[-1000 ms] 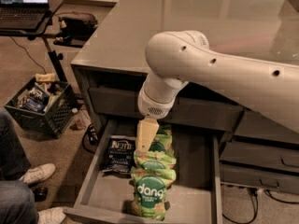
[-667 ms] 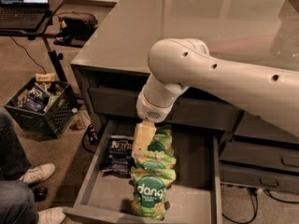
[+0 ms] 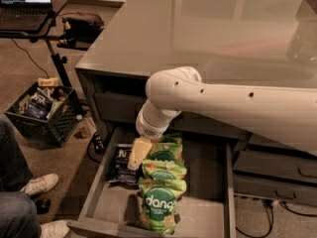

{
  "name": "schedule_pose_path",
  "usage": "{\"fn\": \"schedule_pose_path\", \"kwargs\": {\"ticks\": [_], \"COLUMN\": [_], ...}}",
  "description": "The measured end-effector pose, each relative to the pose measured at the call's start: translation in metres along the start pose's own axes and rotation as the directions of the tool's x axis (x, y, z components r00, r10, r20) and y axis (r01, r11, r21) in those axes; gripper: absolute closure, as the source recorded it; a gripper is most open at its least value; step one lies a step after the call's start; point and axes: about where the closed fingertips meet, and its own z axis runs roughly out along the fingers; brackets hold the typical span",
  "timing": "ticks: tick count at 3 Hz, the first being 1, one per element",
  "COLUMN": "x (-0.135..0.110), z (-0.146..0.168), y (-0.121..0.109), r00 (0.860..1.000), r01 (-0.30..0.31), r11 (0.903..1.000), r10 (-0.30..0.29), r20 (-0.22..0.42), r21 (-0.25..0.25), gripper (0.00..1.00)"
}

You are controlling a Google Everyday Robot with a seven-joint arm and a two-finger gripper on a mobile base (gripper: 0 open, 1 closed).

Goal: Pick green jalapeno chip bag from middle drawer and place on counter

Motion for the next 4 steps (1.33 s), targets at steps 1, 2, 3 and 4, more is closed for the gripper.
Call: {"fn": "schedule_pose_path", "kwargs": {"ticks": [1,2,3,4], "x": [0.015,0.016,0.015,0.015], "z": [0.039,0.043,0.053,0.086], "y": [-0.012,-0.012,-0.009,-0.013], "r00": [0.996,0.995,0.994,0.994], "r01": [-0.08,-0.093,-0.104,-0.092], "r11": [0.9967,0.9956,0.9938,0.9953], "r10": [0.08,0.093,0.105,0.093], "r20": [-0.028,-0.031,0.013,0.052], "r21": [-0.009,-0.013,-0.038,-0.032], "gripper": [0.0,0.0,0.0,0.0]}}
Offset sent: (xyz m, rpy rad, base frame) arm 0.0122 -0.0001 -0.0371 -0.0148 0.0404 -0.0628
